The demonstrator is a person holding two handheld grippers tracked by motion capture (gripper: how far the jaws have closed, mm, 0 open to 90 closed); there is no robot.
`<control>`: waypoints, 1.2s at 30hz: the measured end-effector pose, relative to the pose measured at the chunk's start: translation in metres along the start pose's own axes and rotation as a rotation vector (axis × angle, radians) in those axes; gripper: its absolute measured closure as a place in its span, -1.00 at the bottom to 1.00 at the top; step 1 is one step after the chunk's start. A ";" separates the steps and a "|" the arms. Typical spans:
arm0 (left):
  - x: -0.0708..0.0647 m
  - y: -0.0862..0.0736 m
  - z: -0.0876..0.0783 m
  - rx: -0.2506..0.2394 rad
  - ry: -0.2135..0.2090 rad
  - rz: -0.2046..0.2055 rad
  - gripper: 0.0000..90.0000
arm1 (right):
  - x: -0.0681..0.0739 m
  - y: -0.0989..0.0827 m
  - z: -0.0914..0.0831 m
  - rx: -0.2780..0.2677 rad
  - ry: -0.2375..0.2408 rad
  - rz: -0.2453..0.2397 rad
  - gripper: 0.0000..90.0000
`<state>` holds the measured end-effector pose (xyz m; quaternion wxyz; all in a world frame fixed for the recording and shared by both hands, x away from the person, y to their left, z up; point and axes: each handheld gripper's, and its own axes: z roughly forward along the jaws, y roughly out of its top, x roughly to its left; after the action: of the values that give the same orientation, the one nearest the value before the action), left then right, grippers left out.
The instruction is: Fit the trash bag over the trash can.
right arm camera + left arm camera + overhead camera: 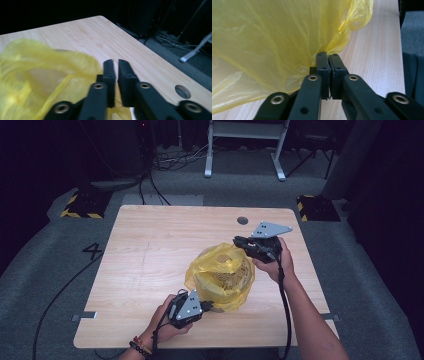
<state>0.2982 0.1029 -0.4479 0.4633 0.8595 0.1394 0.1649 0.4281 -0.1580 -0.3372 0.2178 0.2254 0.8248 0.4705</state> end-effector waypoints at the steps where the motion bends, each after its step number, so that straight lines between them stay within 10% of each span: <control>1: 0.000 0.000 -0.002 -0.011 0.001 -0.006 0.84 | 0.001 0.000 -0.005 -0.002 0.003 -0.010 0.64; 9: -0.002 -0.001 -0.027 -0.088 0.040 -0.067 0.16 | 0.026 -0.001 -0.041 -0.064 0.099 -0.126 0.10; 19: 0.019 -0.013 -0.039 -0.125 0.105 -0.205 -0.19 | 0.062 -0.012 -0.032 0.101 0.170 -0.336 -0.06; 26: 0.038 -0.011 -0.027 -0.087 0.136 -0.222 -0.03 | 0.060 -0.009 -0.015 0.177 0.152 -0.362 0.12; 31: 0.045 -0.009 -0.025 -0.066 0.116 -0.184 0.71 | 0.057 -0.008 -0.008 0.210 0.135 -0.381 0.94; 36: 0.050 -0.010 -0.026 -0.073 0.093 -0.184 1.00 | 0.049 -0.002 -0.014 0.132 0.093 -0.325 1.00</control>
<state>0.3319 0.1479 -0.4353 0.5006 0.8170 0.2330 0.1662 0.3807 -0.1406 -0.3397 0.2372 0.0812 0.8887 0.3838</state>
